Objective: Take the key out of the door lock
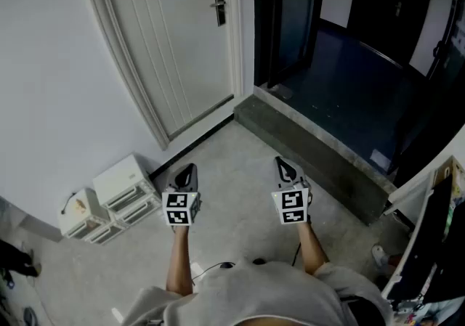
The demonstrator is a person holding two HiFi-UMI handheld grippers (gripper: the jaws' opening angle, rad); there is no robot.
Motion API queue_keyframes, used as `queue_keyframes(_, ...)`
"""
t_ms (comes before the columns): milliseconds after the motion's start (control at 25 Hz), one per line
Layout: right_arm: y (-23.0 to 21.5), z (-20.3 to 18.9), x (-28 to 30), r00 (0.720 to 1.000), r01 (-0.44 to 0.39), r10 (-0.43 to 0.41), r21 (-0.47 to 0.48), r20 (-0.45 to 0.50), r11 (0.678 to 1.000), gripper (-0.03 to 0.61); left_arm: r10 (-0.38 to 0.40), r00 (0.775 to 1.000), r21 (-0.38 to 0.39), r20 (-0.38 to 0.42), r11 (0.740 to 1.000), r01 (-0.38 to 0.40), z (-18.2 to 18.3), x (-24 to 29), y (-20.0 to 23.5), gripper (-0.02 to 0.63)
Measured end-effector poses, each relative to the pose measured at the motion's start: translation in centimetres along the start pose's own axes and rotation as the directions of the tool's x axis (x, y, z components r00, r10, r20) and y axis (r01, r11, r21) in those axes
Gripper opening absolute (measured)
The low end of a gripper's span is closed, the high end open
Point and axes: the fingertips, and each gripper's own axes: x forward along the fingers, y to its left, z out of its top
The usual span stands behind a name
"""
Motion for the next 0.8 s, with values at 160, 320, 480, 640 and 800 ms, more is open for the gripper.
queue_keyframes(160, -0.4, -0.2, -0.5, 1.000, -0.005, 0.005, 0.004, -0.001, 1.000, 0.023, 0.000, 1.000, 0.002, -0.006, 1.000, 0.000, 0.0, -0.2, -0.9, 0.018)
queue_keyframes(320, -1.0, -0.4, -0.9, 1.000, -0.010, 0.010, -0.001, 0.004, 1.000, 0.023, 0.001, 1.000, 0.002, -0.007, 1.000, -0.001, 0.1, -0.3, -2.1, 0.018)
queue_keyframes(480, -2.0, -0.7, -1.6, 1.000, -0.016, 0.016, 0.008, 0.019, 1.000, 0.023, 0.011, 1.000, 0.003, -0.009, 1.000, -0.011, 0.1, -0.3, -3.4, 0.018)
queue_keyframes(640, -3.0, -1.2, -2.0, 0.999, -0.041, 0.041, 0.017, 0.025, 0.999, 0.023, 0.025, 1.000, -0.001, -0.013, 1.000, -0.025, 0.2, -0.2, -5.2, 0.018)
queue_keyframes(800, -3.5, -1.9, -2.4, 0.997, -0.069, 0.068, 0.018, 0.025, 0.997, 0.023, 0.022, 0.999, -0.001, -0.031, 1.000, -0.022, -0.5, -0.1, -7.6, 0.018)
